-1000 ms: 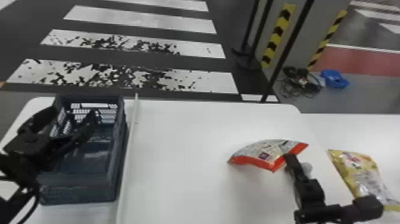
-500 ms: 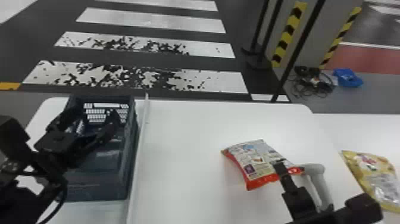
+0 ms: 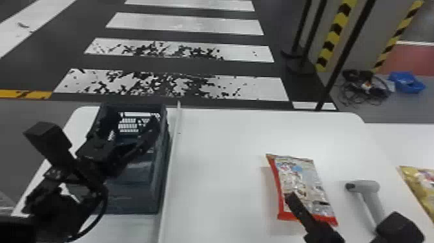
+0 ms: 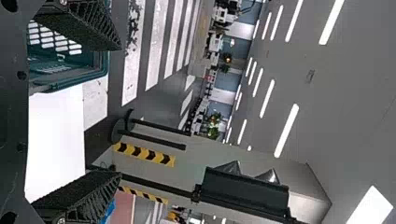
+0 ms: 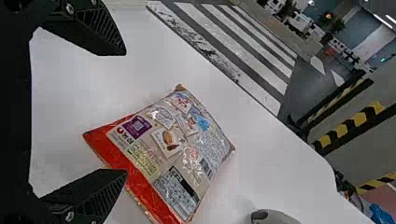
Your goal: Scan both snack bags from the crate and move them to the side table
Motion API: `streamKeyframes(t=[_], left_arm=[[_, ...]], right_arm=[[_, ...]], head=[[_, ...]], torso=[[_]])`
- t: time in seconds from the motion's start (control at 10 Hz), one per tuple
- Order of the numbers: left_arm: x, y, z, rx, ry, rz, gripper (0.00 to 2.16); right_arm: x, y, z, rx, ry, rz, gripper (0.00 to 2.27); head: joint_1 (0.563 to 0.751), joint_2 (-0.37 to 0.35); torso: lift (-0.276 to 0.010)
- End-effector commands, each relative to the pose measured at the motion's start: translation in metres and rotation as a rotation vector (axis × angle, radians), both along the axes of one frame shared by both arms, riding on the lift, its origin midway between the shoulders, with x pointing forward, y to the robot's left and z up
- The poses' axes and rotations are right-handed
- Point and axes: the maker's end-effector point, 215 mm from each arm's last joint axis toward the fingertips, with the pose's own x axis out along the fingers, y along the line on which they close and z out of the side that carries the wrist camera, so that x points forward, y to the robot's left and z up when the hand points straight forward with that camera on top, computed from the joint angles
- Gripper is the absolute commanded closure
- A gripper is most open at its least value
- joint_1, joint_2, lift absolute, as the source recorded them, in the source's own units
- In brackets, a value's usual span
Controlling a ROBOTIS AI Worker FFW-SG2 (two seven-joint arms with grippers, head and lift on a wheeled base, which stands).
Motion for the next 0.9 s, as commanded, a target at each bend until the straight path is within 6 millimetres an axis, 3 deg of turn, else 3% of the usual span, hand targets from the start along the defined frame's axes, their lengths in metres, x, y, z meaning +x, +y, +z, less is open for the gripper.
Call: streamKeyframes(t=[0.0, 0.3, 0.4, 0.5, 0.6, 0.7, 0.8], left_arm=[[0.000, -0.001, 0.001, -0.002, -0.003, 0.000, 0.04], [-0.004, 0.003, -0.003, 0.011, 0.007, -0.001, 0.04], [-0.004, 0.004, -0.002, 0.014, 0.005, -0.001, 0.04], [-0.004, 0.004, -0.002, 0.019, 0.005, -0.003, 0.04], [-0.004, 0.004, -0.002, 0.022, 0.004, -0.003, 0.04], [-0.004, 0.004, -0.005, 0.027, 0.010, -0.002, 0.04], [-0.004, 0.005, -0.006, 0.033, 0.010, -0.001, 0.04]], right_arm=[[0.013, 0.006, 0.012, -0.123, -0.047, 0.110, 0.08], [0.061, -0.005, 0.065, -0.454, -0.289, 0.313, 0.14], [0.070, -0.016, 0.065, -0.491, -0.309, 0.353, 0.42], [0.075, -0.031, 0.047, -0.496, -0.272, 0.374, 0.88], [0.078, -0.040, 0.032, -0.506, -0.257, 0.378, 1.89], [0.080, -0.047, 0.023, -0.530, -0.245, 0.393, 2.11], [0.086, -0.054, 0.007, -0.561, -0.222, 0.402, 2.13]], head=[[0.695, -0.052], [0.695, -0.032], [0.695, -0.034], [0.695, -0.040], [0.695, -0.054], [0.695, -0.074], [0.695, -0.080]], torso=[[-0.095], [-0.095], [-0.095], [-0.095], [-0.095], [-0.095], [-0.095]])
